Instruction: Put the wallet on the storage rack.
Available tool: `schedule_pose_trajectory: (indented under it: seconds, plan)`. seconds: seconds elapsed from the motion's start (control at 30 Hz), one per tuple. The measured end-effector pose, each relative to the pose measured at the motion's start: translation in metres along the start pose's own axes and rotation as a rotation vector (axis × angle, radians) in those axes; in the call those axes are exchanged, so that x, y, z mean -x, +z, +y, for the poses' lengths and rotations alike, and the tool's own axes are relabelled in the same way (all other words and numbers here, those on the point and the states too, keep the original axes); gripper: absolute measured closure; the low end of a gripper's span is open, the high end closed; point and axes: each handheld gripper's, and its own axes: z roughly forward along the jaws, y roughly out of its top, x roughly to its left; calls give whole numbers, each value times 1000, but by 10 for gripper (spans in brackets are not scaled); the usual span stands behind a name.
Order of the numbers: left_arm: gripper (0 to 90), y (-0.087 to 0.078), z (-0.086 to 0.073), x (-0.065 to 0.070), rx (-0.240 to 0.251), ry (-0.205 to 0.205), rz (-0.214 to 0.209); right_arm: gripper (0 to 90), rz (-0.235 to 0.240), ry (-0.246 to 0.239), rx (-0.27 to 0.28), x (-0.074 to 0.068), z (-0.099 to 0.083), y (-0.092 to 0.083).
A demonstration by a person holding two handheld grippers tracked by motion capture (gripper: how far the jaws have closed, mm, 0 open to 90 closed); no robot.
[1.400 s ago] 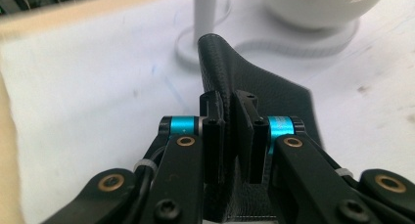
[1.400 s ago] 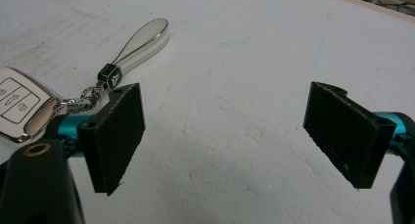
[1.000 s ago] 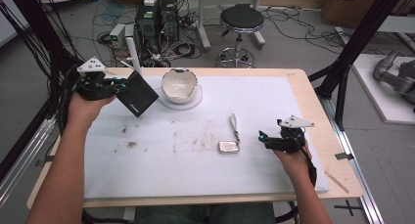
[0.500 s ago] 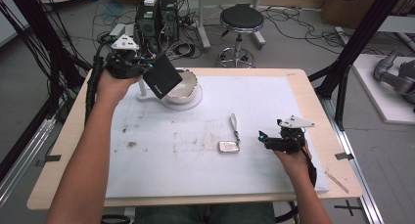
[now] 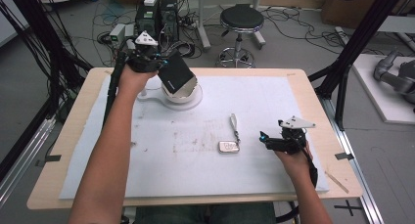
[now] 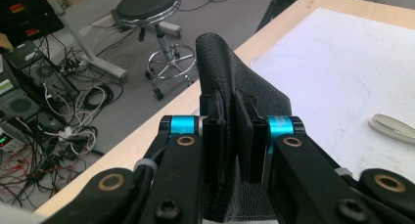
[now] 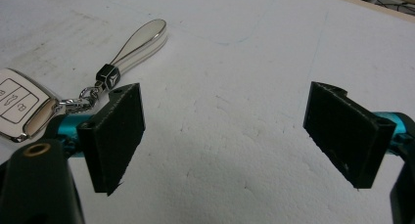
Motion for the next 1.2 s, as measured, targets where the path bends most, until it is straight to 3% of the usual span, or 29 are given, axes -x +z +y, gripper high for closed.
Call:
schedule_pose_trajectory:
  seconds: [0.17,0.53,1.2]
  plan:
    - [821,13,-5,2,-1,7,14,156,8,1,0,0,0,0]
    - [820,37,-25,-1,-29,-31,38,156,5,12,-3,2,-1,2]
    - [818,48,-23,7,-60,52,106,156,6,6,-13,1,-1,3]
